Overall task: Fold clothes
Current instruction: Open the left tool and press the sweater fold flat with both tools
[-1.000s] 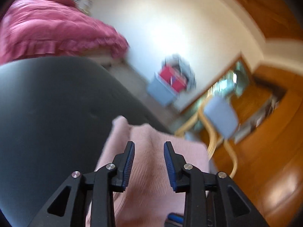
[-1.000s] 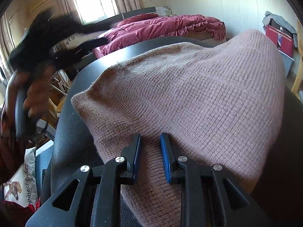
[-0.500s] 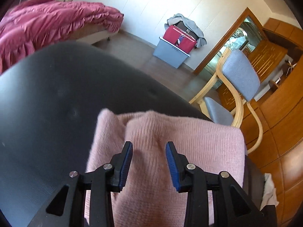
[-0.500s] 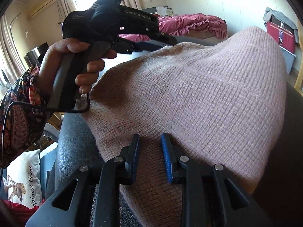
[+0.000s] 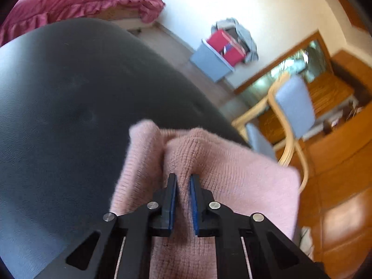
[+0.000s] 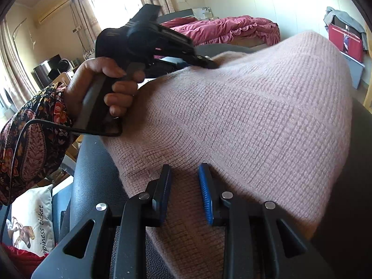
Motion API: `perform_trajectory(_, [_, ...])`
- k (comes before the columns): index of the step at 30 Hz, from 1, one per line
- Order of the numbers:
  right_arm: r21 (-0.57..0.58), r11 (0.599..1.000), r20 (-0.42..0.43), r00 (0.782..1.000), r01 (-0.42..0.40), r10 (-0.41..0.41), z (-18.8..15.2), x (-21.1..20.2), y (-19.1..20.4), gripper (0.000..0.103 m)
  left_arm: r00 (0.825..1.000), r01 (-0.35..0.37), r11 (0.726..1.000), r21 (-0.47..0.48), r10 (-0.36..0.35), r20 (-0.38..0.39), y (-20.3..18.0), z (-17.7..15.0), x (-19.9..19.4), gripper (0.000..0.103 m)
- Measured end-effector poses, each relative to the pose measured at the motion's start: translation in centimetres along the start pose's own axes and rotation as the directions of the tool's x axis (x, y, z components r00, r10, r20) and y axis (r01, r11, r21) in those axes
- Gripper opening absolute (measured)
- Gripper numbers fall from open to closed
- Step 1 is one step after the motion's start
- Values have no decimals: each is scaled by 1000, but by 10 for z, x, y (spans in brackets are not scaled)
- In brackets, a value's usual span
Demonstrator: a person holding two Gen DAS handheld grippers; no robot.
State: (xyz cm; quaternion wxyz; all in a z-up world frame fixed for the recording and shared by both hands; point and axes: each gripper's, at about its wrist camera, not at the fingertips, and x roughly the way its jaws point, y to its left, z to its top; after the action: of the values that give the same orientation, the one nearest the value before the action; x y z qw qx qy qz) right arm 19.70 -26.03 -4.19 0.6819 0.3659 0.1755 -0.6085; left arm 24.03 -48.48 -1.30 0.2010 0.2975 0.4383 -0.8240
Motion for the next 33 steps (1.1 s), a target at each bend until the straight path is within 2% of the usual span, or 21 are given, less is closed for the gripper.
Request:
perform_trajectory(3, [4, 1000, 0, 1000, -4, 4, 4, 2, -1, 27, 995, -71, 995, 68, 65, 76, -14, 0, -26, 8])
perform_trajectory(5, [3, 1000, 0, 1000, -4, 4, 6, 4, -1, 27, 983, -143, 983, 118, 127, 132, -23, 0, -37, 8])
perform_trajectory(8, [0, 1000, 0, 1000, -3, 3, 9, 7, -1, 27, 946, -302, 933, 194, 270, 177, -30, -4, -23, 8])
perform_trajectory(11, [0, 1000, 0, 1000, -7, 7, 13, 10, -1, 27, 894, -447, 845, 292, 411, 179, -27, -24, 17, 8])
perform_trajectory(12, [-1, 1000, -1, 1000, -9, 9, 14, 11, 0, 27, 886, -464, 833, 302, 427, 183, -30, -24, 27, 9])
perform_trajectory(14, [0, 1000, -2, 1000, -10, 10, 18, 14, 0, 27, 879, -474, 837, 272, 431, 206, -34, -23, 27, 14])
perform_trajectory(15, [2, 1000, -2, 1000, -11, 11, 20, 16, 1, 27, 876, -479, 837, 265, 437, 203, -31, -25, 25, 17])
perform_trajectory(18, [8, 1000, -2, 1000, -17, 17, 18, 9, -4, 27, 889, -457, 856, 243, 426, 170, -27, -22, 21, 25])
perform_trajectory(20, [4, 1000, -2, 1000, -9, 9, 15, 5, -3, 27, 906, -420, 889, 181, 400, 140, -25, -19, 14, 26])
perform_trajectory(21, [1, 1000, -1, 1000, -3, 3, 3, -8, -3, 27, 910, -409, 901, 146, 389, 147, -27, -19, 6, 26])
perform_trajectory(22, [-1, 1000, -1, 1000, 1, -1, -9, -21, -3, 27, 910, -400, 910, 111, 380, 165, -31, -18, -5, 25])
perform_trajectory(23, [-3, 1000, -1, 1000, 5, -5, -9, -20, -5, 27, 897, -412, 908, 79, 388, 212, -37, -20, -17, 25])
perform_trajectory(26, [-9, 1000, -1, 1000, 17, -17, -8, -18, -9, 27, 884, -391, 914, 110, 339, 322, -68, -36, -38, 23])
perform_trajectory(27, [-11, 1000, -1, 1000, 20, -20, -8, -18, -10, 27, 889, -384, 912, 145, 323, 326, -77, -42, -37, 23])
perform_trajectory(30, [-13, 1000, -1, 1000, 23, -23, -8, -17, -12, 27, 910, -373, 886, 276, 291, 296, -103, -60, -24, 23])
perform_trajectory(31, [-14, 1000, -1, 1000, 23, -23, -7, -17, -13, 27, 912, -386, 856, 343, 297, 285, -109, -66, -15, 23])
perform_trajectory(33, [-13, 1000, -1, 1000, 23, -23, -6, -16, -14, 27, 897, -439, 789, 430, 359, 257, -111, -74, 5, 23])
